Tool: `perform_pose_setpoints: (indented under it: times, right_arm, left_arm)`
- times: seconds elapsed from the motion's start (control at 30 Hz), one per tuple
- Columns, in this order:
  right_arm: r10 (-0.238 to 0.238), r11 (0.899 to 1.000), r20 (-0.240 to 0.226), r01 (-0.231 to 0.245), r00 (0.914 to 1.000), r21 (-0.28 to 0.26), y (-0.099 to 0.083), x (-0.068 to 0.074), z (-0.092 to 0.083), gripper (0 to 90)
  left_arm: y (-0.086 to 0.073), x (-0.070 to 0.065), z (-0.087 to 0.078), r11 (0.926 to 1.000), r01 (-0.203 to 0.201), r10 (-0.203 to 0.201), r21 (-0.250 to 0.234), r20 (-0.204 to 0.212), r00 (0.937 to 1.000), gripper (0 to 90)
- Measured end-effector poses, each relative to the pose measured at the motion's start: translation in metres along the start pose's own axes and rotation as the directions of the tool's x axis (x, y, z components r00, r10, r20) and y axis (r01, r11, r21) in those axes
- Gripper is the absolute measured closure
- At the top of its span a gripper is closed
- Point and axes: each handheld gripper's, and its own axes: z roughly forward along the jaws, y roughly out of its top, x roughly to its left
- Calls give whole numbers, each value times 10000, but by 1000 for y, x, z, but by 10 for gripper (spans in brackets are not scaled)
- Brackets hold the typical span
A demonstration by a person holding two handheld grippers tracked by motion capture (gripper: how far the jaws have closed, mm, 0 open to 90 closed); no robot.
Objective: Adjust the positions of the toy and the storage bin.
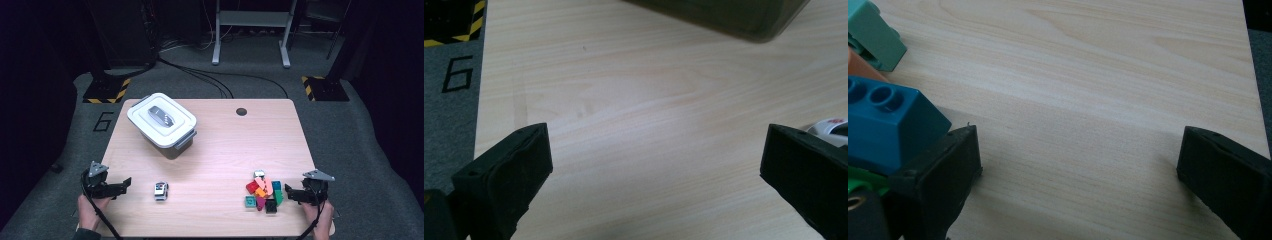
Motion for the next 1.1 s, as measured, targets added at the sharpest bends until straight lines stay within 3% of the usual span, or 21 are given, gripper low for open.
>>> perform_pose_setpoints:
  times: [0.57, 1.1]
  right_arm:
    - [-23, 10000, 20, 22, 10000, 3, 0, 0, 0, 28]
    - [-23, 10000, 25, 23, 10000, 0, 0, 0, 0, 27]
  left_arm:
    - [50, -13, -8, 9992, -359, 361, -148, 191, 9992, 5]
    - [111, -34, -5, 9946, -920, 940, -484, 394, 9948, 1]
